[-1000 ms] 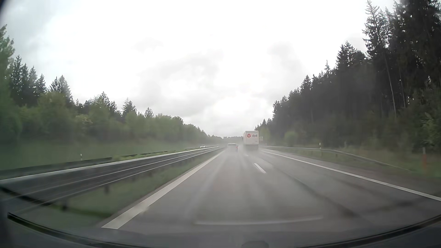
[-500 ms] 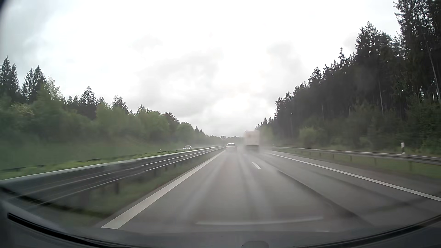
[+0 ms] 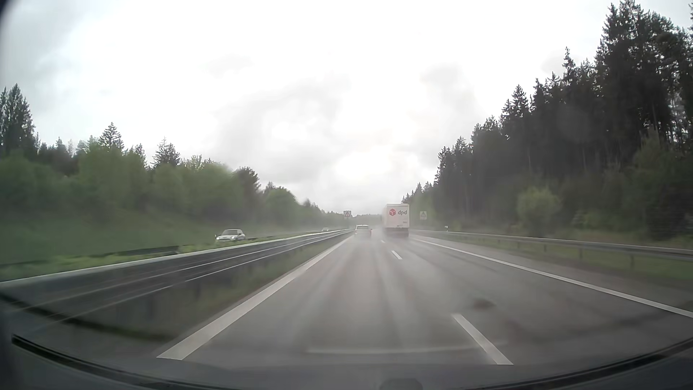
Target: Follow the waypoints while adhering to traffic rules and regulations
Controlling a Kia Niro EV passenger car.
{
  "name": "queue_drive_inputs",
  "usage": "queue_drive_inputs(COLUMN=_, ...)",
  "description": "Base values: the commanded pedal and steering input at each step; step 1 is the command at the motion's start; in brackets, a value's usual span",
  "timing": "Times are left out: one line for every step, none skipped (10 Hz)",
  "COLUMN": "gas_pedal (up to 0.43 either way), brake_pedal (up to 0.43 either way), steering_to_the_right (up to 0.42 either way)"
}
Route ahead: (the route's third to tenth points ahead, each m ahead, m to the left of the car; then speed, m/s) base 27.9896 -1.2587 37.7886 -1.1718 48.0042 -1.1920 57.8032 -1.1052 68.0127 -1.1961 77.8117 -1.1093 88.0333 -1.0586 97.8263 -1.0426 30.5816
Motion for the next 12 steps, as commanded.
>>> queue_drive_inputs(gas_pedal=0.260, brake_pedal=0.000, steering_to_the_right=0.000)
queue_drive_inputs(gas_pedal=0.260, brake_pedal=0.000, steering_to_the_right=0.000)
queue_drive_inputs(gas_pedal=0.260, brake_pedal=0.000, steering_to_the_right=-0.002)
queue_drive_inputs(gas_pedal=0.260, brake_pedal=0.000, steering_to_the_right=-0.003)
queue_drive_inputs(gas_pedal=0.260, brake_pedal=0.000, steering_to_the_right=-0.003)
queue_drive_inputs(gas_pedal=0.260, brake_pedal=0.000, steering_to_the_right=-0.003)
queue_drive_inputs(gas_pedal=0.260, brake_pedal=0.000, steering_to_the_right=-0.003)
queue_drive_inputs(gas_pedal=0.260, brake_pedal=0.000, steering_to_the_right=-0.003)
queue_drive_inputs(gas_pedal=0.260, brake_pedal=0.000, steering_to_the_right=-0.003)
queue_drive_inputs(gas_pedal=0.260, brake_pedal=0.000, steering_to_the_right=-0.003)
queue_drive_inputs(gas_pedal=0.260, brake_pedal=0.000, steering_to_the_right=-0.003)
queue_drive_inputs(gas_pedal=0.260, brake_pedal=0.000, steering_to_the_right=-0.003)
